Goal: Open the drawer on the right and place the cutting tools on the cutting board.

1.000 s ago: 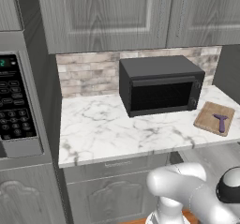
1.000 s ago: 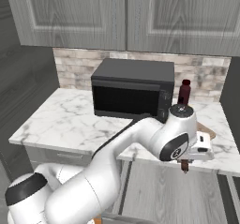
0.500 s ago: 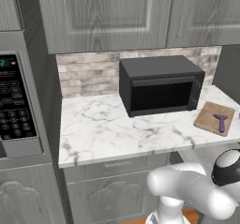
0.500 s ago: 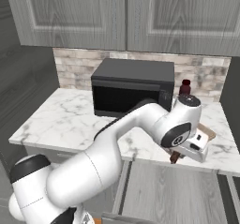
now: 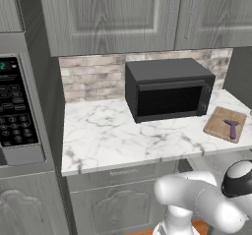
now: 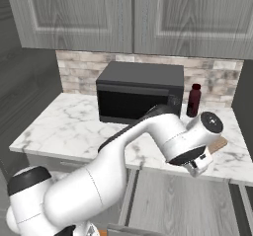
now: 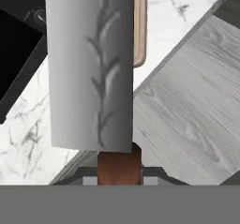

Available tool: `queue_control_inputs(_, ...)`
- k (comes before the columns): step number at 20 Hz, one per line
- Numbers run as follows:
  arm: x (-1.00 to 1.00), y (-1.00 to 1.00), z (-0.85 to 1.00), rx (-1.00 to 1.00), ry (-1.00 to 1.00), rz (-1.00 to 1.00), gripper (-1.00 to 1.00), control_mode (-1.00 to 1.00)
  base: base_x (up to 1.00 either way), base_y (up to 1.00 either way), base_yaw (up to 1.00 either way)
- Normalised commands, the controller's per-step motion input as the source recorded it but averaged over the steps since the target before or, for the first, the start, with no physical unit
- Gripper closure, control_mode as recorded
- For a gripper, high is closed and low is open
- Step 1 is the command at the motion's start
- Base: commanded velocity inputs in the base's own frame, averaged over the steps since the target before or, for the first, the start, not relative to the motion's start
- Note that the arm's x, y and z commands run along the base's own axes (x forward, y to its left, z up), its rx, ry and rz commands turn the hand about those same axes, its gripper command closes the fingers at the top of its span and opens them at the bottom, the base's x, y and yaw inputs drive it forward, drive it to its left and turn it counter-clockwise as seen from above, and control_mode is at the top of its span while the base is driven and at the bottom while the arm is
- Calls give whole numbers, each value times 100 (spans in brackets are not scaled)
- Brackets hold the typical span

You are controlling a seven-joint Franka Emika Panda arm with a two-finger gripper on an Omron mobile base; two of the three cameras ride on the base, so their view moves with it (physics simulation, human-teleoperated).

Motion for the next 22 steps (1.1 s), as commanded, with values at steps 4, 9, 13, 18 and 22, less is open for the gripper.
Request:
queue_control_inputs(4,57,47,0,-4,-2,-18,100,-100,0,0,0)
queue_control_inputs(9,74,33,0,-5,0,-12,100,-100,0,0,0)
queue_control_inputs(13,70,5,0,-1,6,-3,100,-100,0,0,0)
queue_control_inputs(18,62,0,0,0,7,-1,100,-100,0,0,0)
queue_control_inputs(22,26,-1,0,0,5,0,100,-100,0,0,0)
